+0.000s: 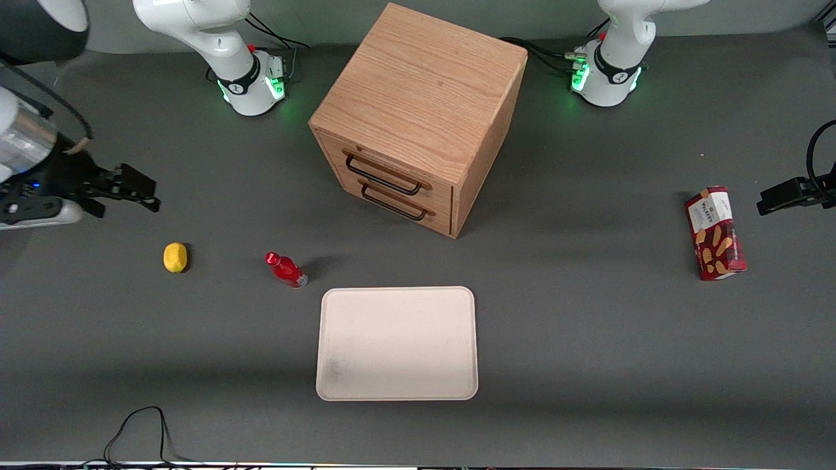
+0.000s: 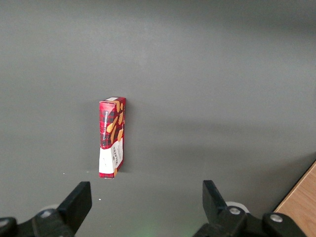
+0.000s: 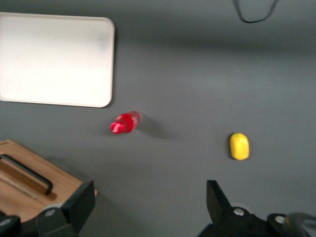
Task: Place coke bottle on tray
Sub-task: 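Move the open right gripper toward the red Coca-Cola bottle, then lower the right gripper around the bottle's body, then close the right gripper on the red bottle and lift it, then carry the held bottle over the white tray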
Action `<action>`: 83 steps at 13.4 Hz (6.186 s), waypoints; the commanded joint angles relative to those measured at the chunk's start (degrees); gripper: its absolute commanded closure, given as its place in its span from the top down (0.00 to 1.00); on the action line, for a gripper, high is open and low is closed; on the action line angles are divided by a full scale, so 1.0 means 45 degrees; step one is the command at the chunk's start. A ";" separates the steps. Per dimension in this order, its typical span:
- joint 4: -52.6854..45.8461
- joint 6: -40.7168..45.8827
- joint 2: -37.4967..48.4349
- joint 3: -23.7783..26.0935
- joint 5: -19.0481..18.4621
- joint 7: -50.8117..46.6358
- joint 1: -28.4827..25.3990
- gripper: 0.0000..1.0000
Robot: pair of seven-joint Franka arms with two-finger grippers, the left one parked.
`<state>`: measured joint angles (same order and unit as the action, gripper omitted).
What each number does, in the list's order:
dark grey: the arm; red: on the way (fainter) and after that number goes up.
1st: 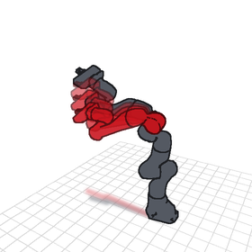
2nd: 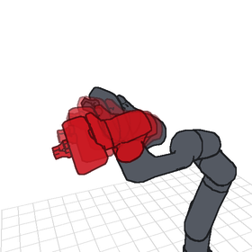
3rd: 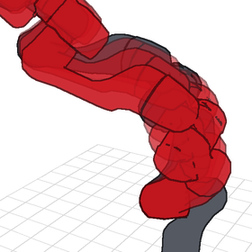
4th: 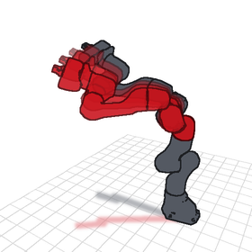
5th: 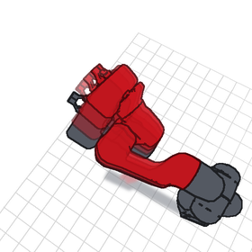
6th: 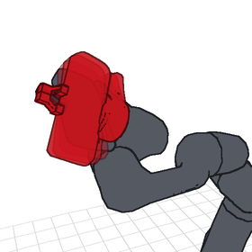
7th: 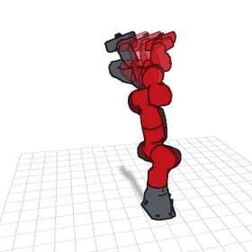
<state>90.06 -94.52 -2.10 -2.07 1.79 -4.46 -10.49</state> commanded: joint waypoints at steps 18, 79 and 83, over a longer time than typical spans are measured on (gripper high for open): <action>0.2994 -0.3739 -0.0839 -0.0242 0.0051 -0.2252 -0.2004 1.00; -0.5142 0.1082 -0.3826 0.0050 0.0090 -0.1842 -0.1848 0.00; -0.8404 0.1082 -0.6383 0.0362 0.0090 -0.1978 -0.1985 0.00</action>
<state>63.91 -91.39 -22.85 -0.99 1.73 -13.73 -19.00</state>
